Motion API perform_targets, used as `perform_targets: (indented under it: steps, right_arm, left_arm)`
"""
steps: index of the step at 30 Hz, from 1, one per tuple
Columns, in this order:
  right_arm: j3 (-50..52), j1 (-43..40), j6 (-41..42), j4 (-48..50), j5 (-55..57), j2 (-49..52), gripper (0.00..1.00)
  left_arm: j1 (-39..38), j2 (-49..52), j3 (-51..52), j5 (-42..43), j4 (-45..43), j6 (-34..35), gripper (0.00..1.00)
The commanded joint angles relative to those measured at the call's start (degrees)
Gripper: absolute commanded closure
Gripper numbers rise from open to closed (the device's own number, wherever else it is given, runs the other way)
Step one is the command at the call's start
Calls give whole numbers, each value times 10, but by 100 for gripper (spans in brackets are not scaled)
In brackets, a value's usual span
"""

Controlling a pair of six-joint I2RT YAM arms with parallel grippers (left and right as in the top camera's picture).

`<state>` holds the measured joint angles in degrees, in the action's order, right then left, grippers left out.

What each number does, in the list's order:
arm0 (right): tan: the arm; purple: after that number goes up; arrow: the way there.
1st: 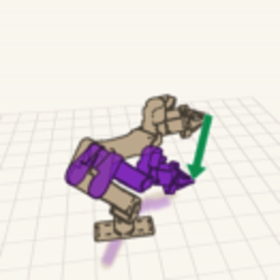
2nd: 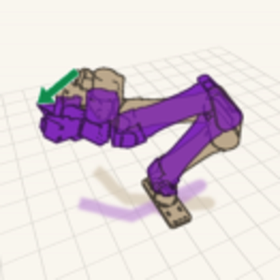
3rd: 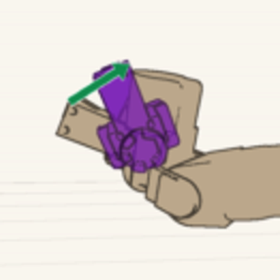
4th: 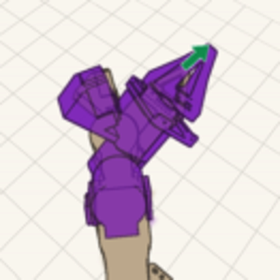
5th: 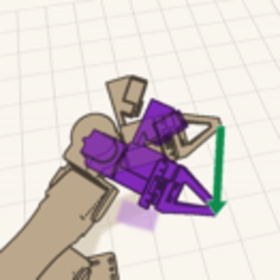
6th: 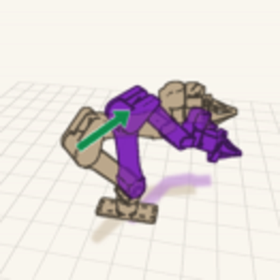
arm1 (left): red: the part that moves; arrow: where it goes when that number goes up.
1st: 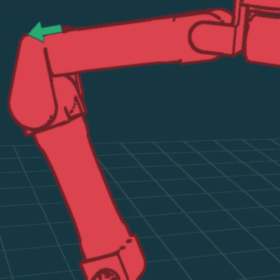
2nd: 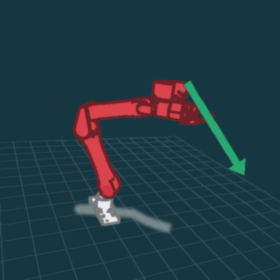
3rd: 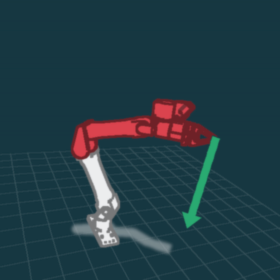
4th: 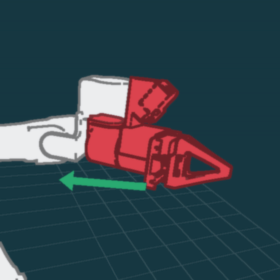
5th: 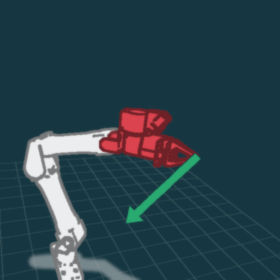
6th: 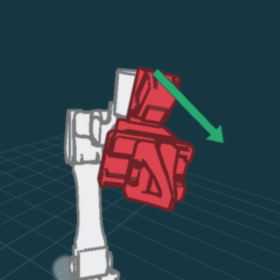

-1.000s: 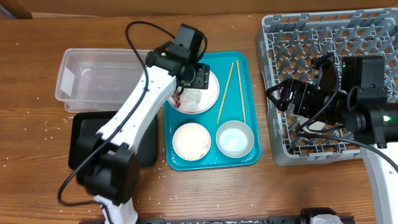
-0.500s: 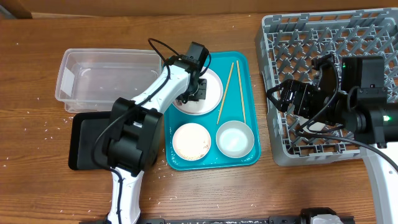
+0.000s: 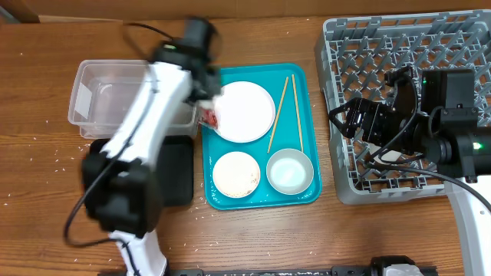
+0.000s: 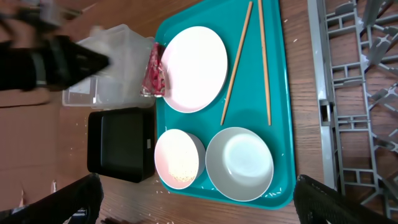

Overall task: Sort waste into correct bins and load items into the dishwasher
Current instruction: 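Carry the tissue to the clear bin and release it, then grasp the red wrapper on the plate with the left gripper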

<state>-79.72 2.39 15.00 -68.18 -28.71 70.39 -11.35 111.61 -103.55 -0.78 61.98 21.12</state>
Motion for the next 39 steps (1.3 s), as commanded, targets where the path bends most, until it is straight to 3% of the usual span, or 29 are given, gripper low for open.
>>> perform_targets:
  steps: [1, 2, 3, 4, 5, 13, 18, 24, 28, 36, 39]
  right_arm:
    - [-12, 3, 0, 2, -5, -2, 0]
    - [-12, 3, 0, 2, -5, -2, 0]
    - [-12, 3, 0, 2, -5, -2, 0]
    - [-12, 3, 0, 3, -5, -2, 0]
    - [-12, 3, 0, 3, -5, -2, 0]
    - [-12, 3, -1, 1, -5, -2, 0]
    - [-12, 3, 0, 2, -5, -2, 0]
    - [-12, 3, -1, 1, -5, -2, 0]
    - [-12, 3, 0, -3, -5, -2, 0]
    - [-12, 3, 0, -2, -5, -2, 0]
    - [-12, 3, 0, -2, -5, -2, 0]
  left_arm:
    - [53, 4, -4, -34, 12, 16, 96]
    - [64, 12, -3, -35, 12, 16, 84]
    - [72, 22, -3, -30, 12, 16, 52]
    - [77, 30, -3, -23, 12, 12, 32]
    - [79, 39, -3, -16, 14, 0, 28]
    - [57, -7, -16, -9, 12, -18, 34]
    - [-13, -37, -16, -21, 6, -45, 37]
    - [-126, 27, -3, -193, 19, -56, 31]
    - [-151, 96, -3, -260, 30, -16, 32]
    - [-152, 175, -3, -303, 42, 21, 43]
    - [-152, 184, -3, -308, 43, 23, 63]
